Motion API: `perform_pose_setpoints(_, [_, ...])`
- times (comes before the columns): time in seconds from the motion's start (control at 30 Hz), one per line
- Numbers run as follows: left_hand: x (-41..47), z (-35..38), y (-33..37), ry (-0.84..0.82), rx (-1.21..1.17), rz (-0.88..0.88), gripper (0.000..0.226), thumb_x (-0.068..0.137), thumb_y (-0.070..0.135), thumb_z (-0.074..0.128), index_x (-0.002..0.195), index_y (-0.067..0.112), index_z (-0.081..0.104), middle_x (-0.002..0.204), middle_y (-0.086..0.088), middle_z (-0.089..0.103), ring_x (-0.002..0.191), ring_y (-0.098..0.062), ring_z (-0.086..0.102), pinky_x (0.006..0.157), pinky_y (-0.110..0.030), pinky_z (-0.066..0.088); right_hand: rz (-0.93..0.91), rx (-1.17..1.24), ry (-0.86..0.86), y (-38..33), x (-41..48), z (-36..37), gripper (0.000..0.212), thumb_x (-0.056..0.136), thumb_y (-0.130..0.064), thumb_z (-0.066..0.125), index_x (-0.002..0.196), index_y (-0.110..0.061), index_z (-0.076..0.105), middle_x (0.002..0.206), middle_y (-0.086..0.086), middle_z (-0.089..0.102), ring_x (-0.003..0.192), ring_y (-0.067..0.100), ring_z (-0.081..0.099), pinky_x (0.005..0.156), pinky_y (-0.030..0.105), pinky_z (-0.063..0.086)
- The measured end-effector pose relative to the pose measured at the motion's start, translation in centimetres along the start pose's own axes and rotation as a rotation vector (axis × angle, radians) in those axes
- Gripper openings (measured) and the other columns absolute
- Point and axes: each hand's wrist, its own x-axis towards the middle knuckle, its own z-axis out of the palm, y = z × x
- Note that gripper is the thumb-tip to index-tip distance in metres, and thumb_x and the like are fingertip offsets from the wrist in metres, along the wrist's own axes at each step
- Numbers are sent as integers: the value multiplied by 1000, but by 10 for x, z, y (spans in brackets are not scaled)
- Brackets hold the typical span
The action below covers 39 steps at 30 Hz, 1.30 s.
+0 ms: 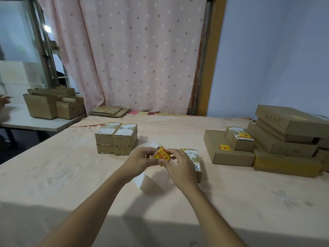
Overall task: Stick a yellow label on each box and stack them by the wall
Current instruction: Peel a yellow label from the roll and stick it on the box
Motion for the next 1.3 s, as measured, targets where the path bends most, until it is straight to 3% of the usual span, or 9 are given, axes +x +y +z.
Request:
perform_pose_setpoints(0.17, [1,1,-13,190,374,62,19,79,24,83,90,40,80,81,-1,58,78,-8,48,69,-25,38,-8,33,-33,-3,-5,-1,32,81,-50,66,109,-35,68,106,-22,66,105,0,54,89,24,46])
perform_pose_setpoints(0.33, [0,8,-14,260,419,117,13,81,21,81,82,34,81,67,6,57,77,-12,47,67,-28,38,-59,-54,-19,-5,-5,-2,40,79,-60,60,108,-35,71,105,-22,65,105,0,52,92,23,43])
perform_pose_setpoints(0.47, [0,13,-13,258,442,128,6,82,28,79,78,34,79,69,4,61,78,-14,47,68,-33,40,-95,-124,77,-10,-3,-5,36,82,-54,57,106,-32,74,98,-16,67,96,11,57,94,34,47])
perform_pose_setpoints(0.53, [-1,14,-11,247,471,150,5,83,28,78,79,27,80,67,4,62,79,-16,47,69,-39,41,-70,-145,75,-10,-5,-7,28,85,-46,64,109,-34,71,94,-14,67,96,12,58,88,34,48])
perform_pose_setpoints(0.73, [-5,15,-6,259,467,119,2,81,23,80,80,24,80,66,9,55,82,-15,47,72,-34,39,-99,-173,119,-2,-12,-2,18,92,-48,59,95,-33,68,84,-10,68,87,18,59,75,33,47])
perform_pose_setpoints(0.93, [-7,17,-7,276,479,102,7,81,21,81,85,15,80,72,1,56,82,-16,47,71,-35,38,-139,-186,303,-10,-15,-4,6,85,-23,75,83,-27,71,81,-13,67,79,12,57,66,24,42])
perform_pose_setpoints(1.07, [-6,12,-18,266,558,79,6,83,22,79,85,17,78,79,-5,59,84,-16,47,72,-36,40,4,-94,312,-5,-13,-17,8,84,-19,71,79,-26,71,76,-11,63,73,9,54,63,26,44])
perform_pose_setpoints(1.2, [-4,8,-37,274,675,108,10,83,19,76,76,13,73,68,-1,58,82,-10,45,68,-24,37,172,36,252,5,-17,-31,11,88,-17,70,82,-25,71,65,-7,66,73,10,58,59,22,41])
perform_pose_setpoints(1.3, [0,11,-53,292,825,114,18,77,16,71,63,12,60,58,-1,53,74,-21,43,63,-37,40,230,131,247,14,-20,-33,14,89,-17,71,83,-30,71,78,-14,73,80,6,67,65,19,49])
